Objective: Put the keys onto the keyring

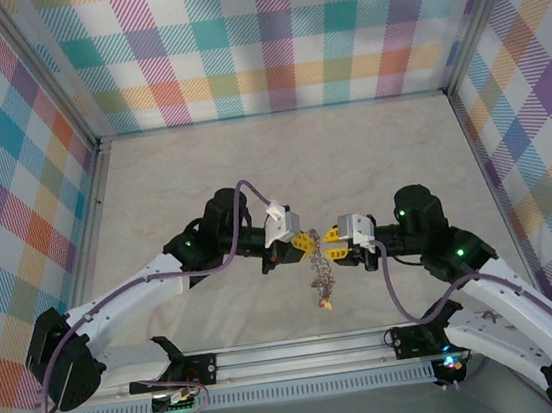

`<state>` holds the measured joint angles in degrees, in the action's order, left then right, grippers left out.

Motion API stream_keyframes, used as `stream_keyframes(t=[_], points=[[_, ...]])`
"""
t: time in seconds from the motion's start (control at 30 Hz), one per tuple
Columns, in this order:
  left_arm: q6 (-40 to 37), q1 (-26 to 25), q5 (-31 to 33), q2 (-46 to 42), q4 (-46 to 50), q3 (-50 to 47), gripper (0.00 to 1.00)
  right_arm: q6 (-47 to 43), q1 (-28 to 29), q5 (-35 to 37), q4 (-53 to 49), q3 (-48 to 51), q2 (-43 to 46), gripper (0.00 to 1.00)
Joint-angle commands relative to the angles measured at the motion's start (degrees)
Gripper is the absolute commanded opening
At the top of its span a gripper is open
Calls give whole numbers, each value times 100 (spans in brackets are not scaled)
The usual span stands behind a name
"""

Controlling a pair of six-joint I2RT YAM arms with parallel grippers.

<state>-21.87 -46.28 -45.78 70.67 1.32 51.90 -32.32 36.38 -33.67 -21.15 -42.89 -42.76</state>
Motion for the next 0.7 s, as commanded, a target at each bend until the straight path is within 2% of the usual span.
stream_keyframes(t=[0.0, 0.3, 0.4, 0.47, 0.57, 0.67], points=[[-58, 64, -470, 53, -125, 173, 0, -283, -8, -305, -271, -118, -232, 27], [-598, 60, -682, 55, 683, 462, 0, -1183, -8, -574, -538, -14, -118, 29], [-728, 62, -700, 37, 852, 528, 0, -1328, -8, -320, -509, 26, 17, 33], [-884, 59, -726, 21, 1012, 580, 0, -1461, -8, 8, -473, 81, 132, 41], [-1112, 54, -713, 55, 1318, 701, 0, -1726, -10, 479, -436, 141, 280, 42], [-1353, 43, -792, 151, 1752, 885, 0, -2084, -8, 399, -557, 43, 223, 43]])
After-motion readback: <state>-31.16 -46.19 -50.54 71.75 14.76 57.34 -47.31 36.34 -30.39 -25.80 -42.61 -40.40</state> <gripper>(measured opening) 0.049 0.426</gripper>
